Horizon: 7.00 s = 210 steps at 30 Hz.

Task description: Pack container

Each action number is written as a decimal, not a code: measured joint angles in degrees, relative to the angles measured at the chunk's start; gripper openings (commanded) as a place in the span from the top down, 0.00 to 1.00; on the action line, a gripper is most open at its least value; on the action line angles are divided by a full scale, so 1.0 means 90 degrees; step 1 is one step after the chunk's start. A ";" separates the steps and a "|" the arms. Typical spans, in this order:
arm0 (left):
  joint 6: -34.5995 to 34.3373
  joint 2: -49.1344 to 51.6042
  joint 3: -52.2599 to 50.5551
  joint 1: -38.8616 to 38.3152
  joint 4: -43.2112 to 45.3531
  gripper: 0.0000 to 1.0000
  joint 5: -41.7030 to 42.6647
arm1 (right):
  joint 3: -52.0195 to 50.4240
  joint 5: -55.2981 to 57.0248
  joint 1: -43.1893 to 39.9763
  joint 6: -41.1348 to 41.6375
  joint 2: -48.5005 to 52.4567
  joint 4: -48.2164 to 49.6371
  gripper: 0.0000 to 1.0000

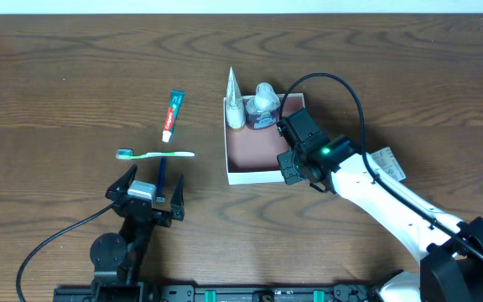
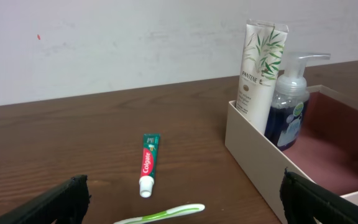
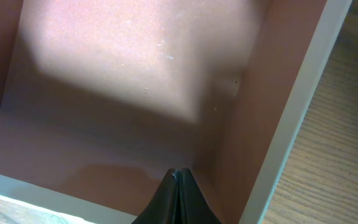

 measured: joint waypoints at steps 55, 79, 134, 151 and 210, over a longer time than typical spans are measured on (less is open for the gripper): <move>-0.0002 0.0000 0.0000 0.0000 0.0000 0.02 0.0000 | 0.0308 -0.0627 -0.4602 -0.1005 -0.0425 -0.1515 0.01; 0.0000 0.0000 0.0000 0.0000 0.0000 0.02 0.0000 | 0.0306 -0.0879 -0.4809 -0.1389 0.1651 -0.0908 0.17; 0.0000 0.0000 0.0000 0.0000 0.0000 0.02 0.0002 | 0.3325 -0.3126 -0.1841 -0.0889 0.1693 -0.0646 0.56; 0.0000 0.0000 0.0000 0.0000 0.0000 0.02 0.0002 | 0.3320 -0.2441 -0.1671 -0.0488 0.1693 -0.0765 0.57; 0.0000 0.0000 0.0000 0.0000 0.0000 0.02 0.0000 | 0.3784 -0.2370 -0.2059 -0.0304 0.2176 -0.1399 0.01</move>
